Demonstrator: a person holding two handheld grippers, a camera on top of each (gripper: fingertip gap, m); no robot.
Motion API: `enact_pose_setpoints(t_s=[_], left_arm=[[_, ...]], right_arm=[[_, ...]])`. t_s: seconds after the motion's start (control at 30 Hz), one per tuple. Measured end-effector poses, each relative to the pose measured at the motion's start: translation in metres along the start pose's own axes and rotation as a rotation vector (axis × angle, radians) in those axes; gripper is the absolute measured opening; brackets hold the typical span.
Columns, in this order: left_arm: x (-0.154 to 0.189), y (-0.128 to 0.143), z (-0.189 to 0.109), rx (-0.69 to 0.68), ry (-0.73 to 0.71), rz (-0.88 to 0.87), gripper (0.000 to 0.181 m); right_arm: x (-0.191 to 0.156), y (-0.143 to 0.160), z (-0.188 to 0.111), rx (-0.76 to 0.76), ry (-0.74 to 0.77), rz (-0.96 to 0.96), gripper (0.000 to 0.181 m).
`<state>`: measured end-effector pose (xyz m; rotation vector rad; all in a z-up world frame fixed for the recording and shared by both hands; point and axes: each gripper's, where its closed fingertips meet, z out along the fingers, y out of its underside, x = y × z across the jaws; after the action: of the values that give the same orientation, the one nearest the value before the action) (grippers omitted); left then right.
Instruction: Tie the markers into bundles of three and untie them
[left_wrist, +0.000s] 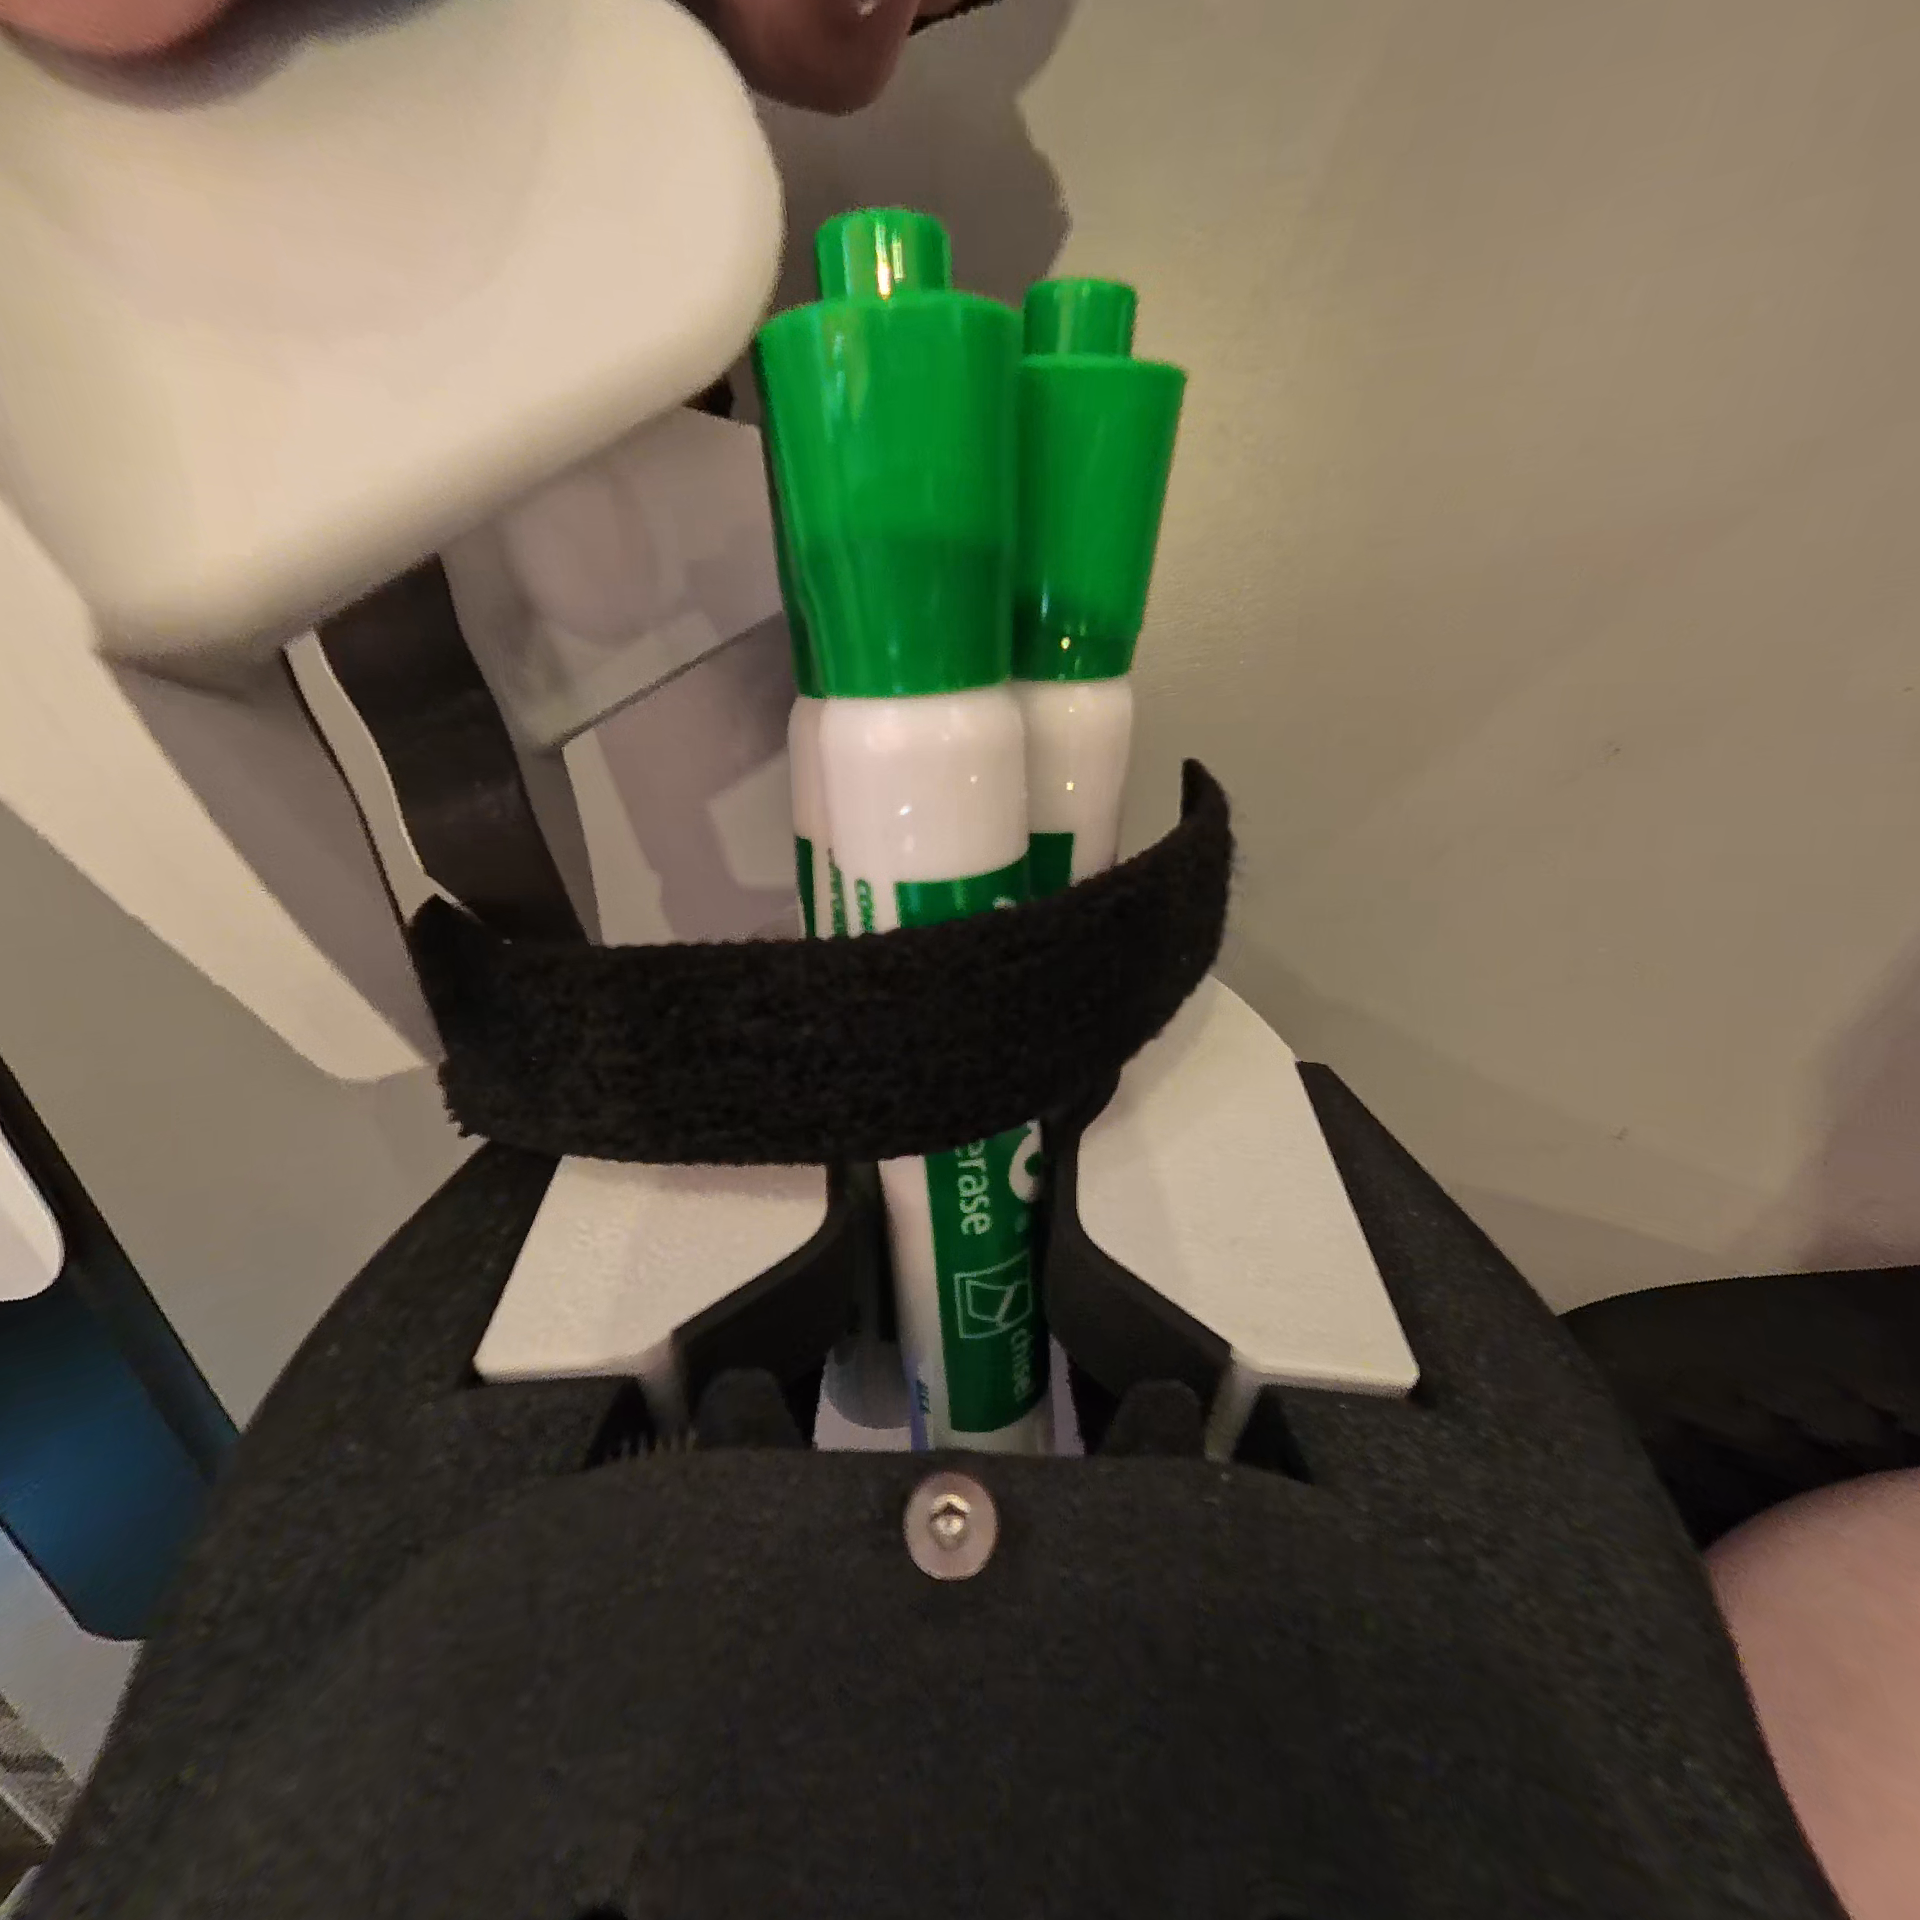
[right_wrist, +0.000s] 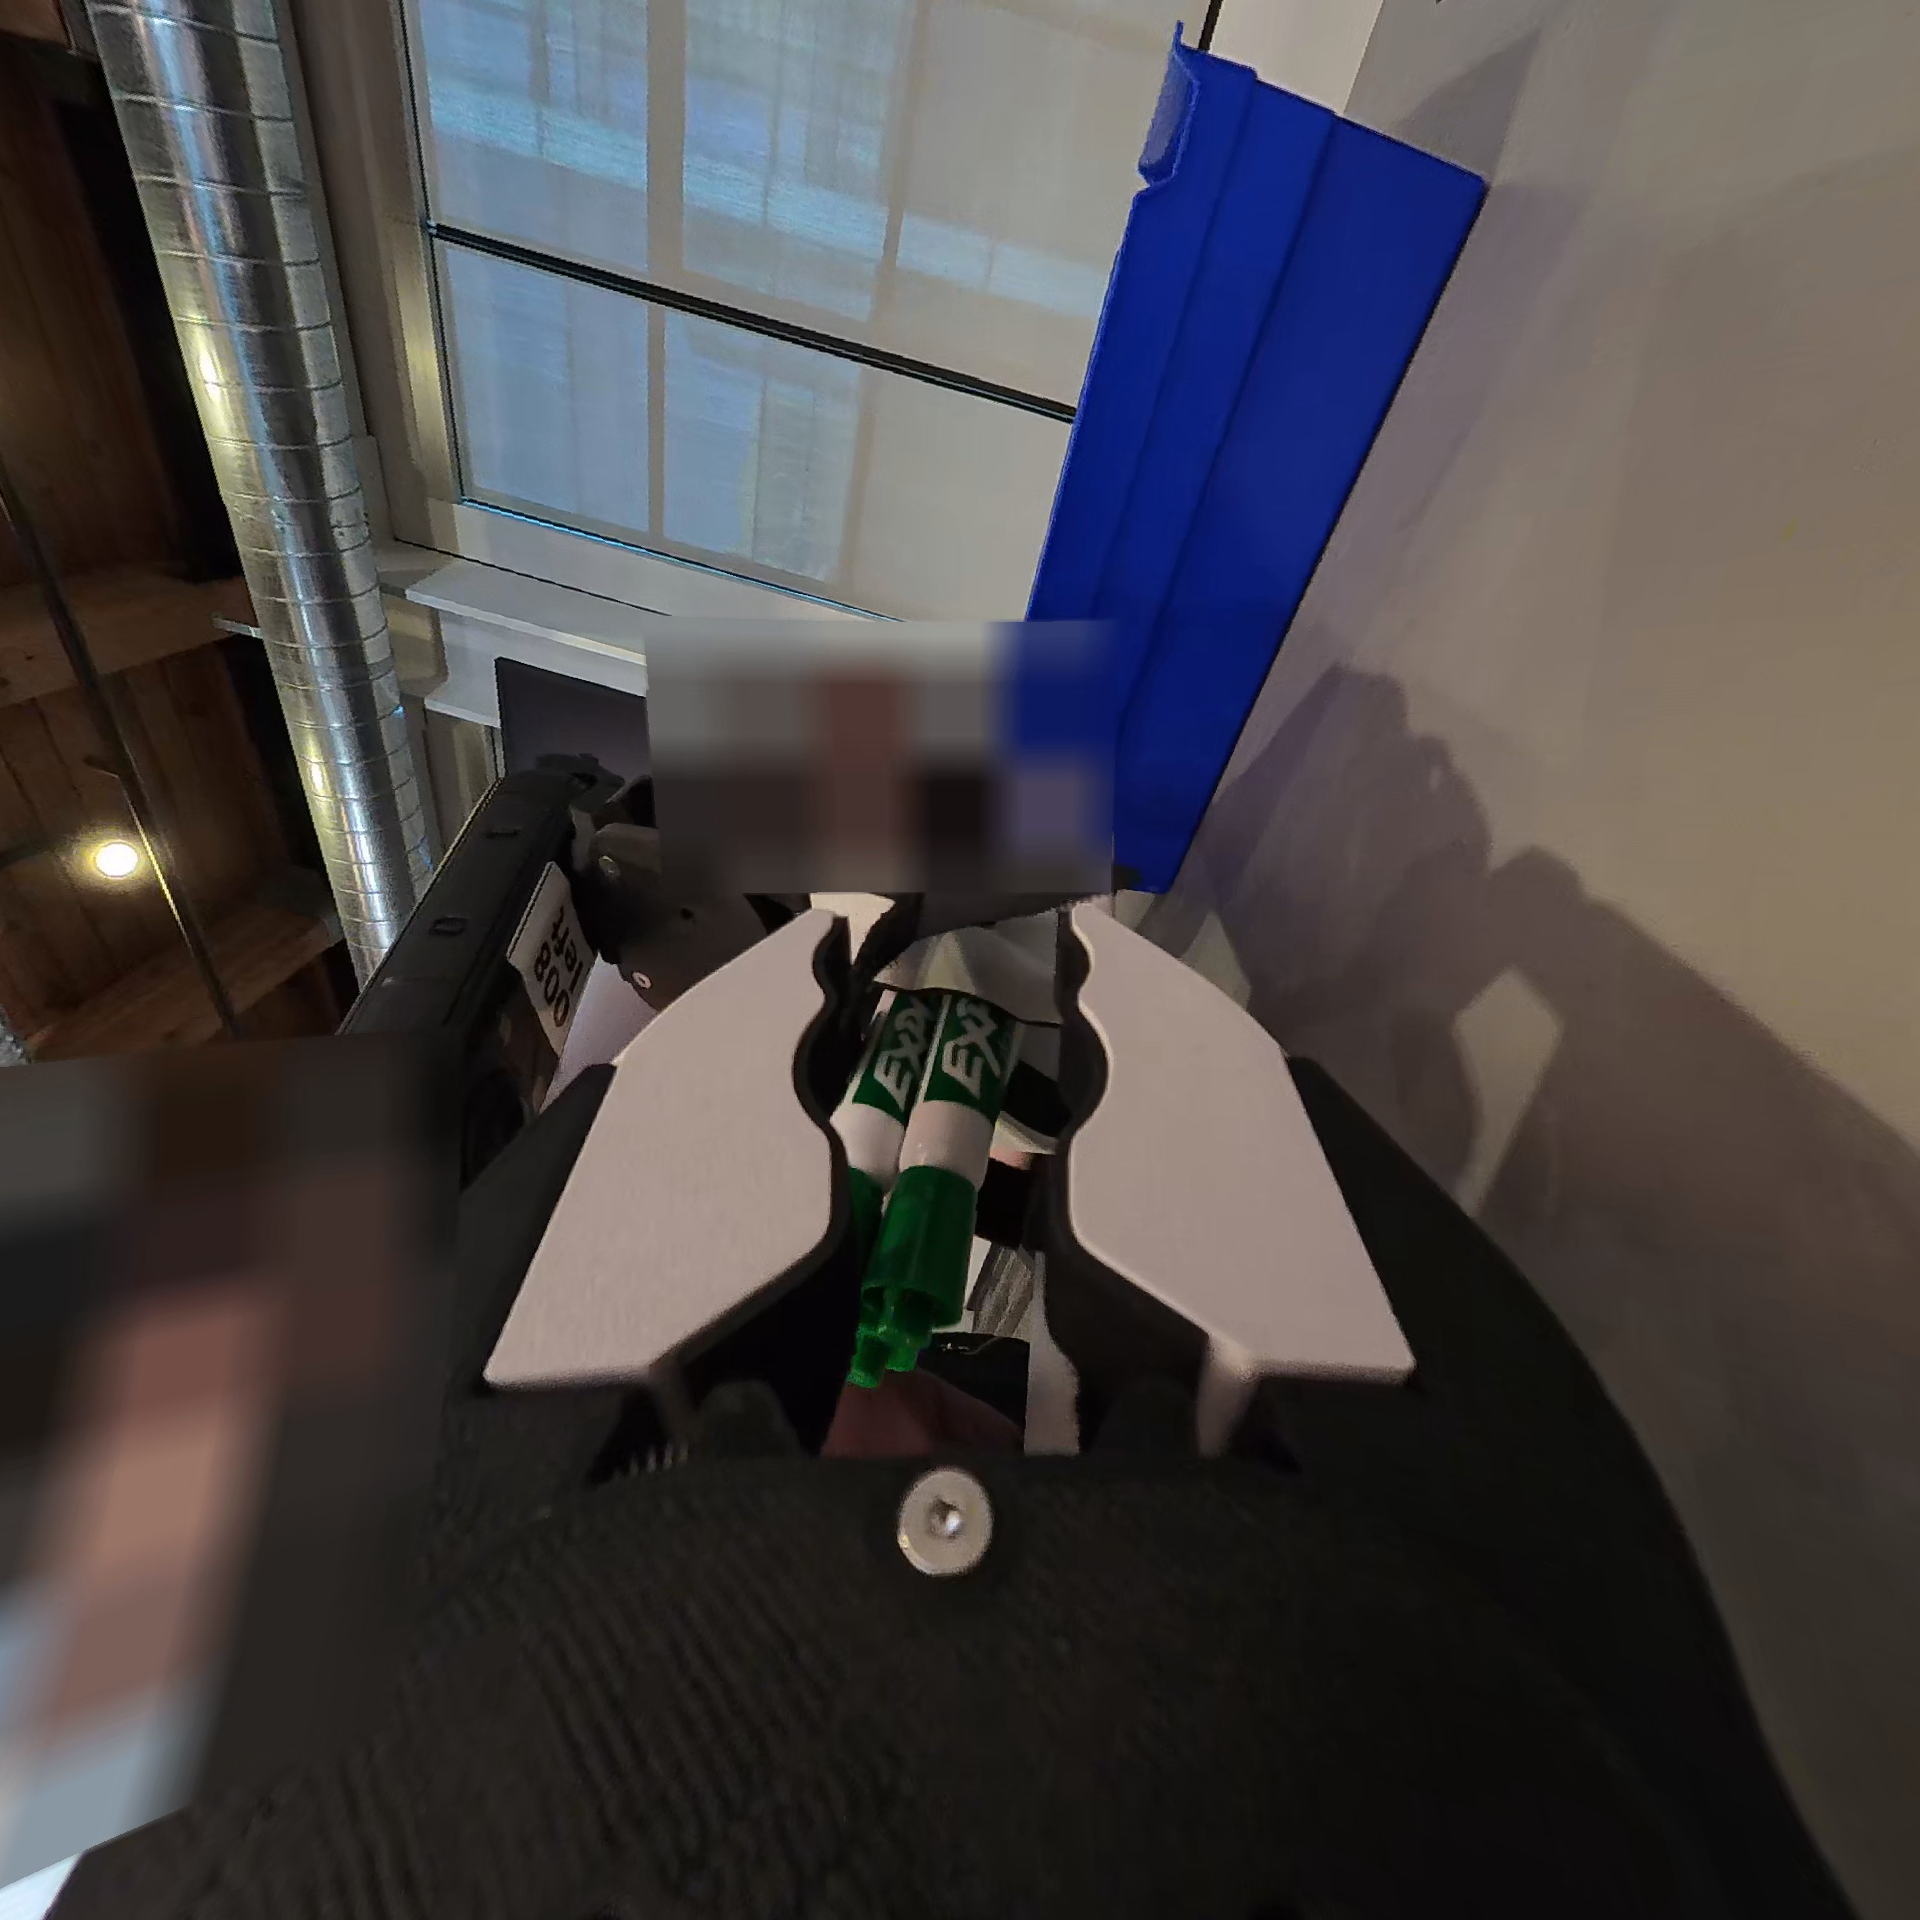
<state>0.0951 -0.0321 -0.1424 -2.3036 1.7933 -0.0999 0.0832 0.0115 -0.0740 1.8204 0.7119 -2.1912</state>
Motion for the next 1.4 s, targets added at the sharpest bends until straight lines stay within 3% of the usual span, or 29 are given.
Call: enact_pose_setpoints(t_s=[0.03, 0.47, 1.4], left_arm=[[0.0, 0.0, -0.001, 0.003, -0.004, 0.001, 0.041], [-0.008, -0.005, -0.01, 0.028, -0.077, 0.016, 0.04], [-0.003, -0.002, -0.006, 0.012, -0.041, 0.012, 0.04]], right_arm=[[0.0, 0.0, 0.0, -0.001, 0.001, -0.001, 0.04], [-0.018, 0.003, -0.001, -0.047, -0.024, -0.094, 0.043], [0.004, 0.005, -0.013, -0.088, 0.104, -0.121, 0.053]])
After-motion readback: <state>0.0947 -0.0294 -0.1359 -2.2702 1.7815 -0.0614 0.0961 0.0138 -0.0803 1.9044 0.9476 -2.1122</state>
